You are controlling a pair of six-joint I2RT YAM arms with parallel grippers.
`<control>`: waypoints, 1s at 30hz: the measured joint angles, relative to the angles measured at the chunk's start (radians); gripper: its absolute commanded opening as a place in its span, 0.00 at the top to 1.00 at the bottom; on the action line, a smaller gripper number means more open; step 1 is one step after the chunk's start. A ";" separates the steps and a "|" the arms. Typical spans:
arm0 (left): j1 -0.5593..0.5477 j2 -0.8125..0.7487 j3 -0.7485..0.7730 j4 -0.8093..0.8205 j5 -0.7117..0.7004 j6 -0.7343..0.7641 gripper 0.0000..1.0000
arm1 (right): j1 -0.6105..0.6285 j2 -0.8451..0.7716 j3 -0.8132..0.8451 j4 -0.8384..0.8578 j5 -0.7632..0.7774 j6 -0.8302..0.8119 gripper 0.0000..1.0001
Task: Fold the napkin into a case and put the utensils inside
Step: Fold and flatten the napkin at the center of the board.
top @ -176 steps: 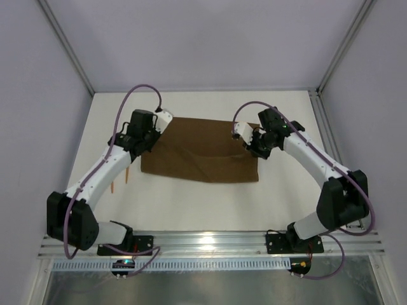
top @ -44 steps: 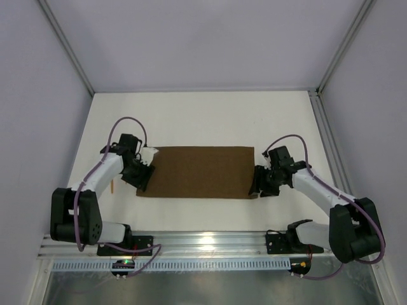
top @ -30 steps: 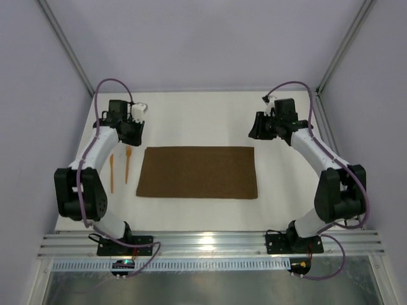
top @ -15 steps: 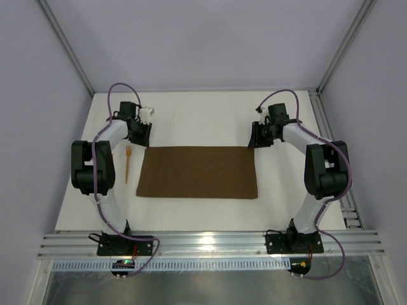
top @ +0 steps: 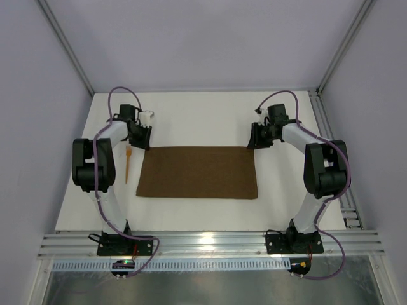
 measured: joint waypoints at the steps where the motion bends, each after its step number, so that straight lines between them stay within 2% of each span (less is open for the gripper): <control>1: 0.000 0.002 -0.002 -0.001 0.001 0.000 0.75 | 0.000 0.000 0.000 0.000 0.000 0.000 0.64; 6: 0.000 0.006 -0.011 0.000 0.000 0.002 0.85 | 0.000 0.001 -0.001 -0.002 0.003 -0.002 0.64; 8: 0.000 0.006 -0.011 0.002 0.000 0.002 0.84 | 0.000 0.001 -0.002 -0.003 0.005 -0.002 0.63; 11: 0.000 0.002 -0.019 0.009 0.002 0.004 0.74 | 0.001 0.002 -0.003 -0.006 0.007 -0.009 0.61; 12: 0.000 -0.001 -0.023 0.011 0.002 0.005 0.74 | 0.002 0.003 -0.003 -0.009 0.012 -0.012 0.61; 16: 0.000 -0.014 -0.041 0.014 0.002 0.010 0.75 | 0.006 0.008 -0.003 -0.016 0.027 -0.020 0.61; 23: 0.000 -0.017 -0.047 0.020 -0.001 0.025 0.85 | 0.020 0.037 -0.003 -0.020 0.043 -0.024 0.61; 30: 0.000 -0.019 -0.051 0.021 -0.001 0.026 0.83 | 0.027 0.065 -0.002 -0.015 0.058 -0.024 0.62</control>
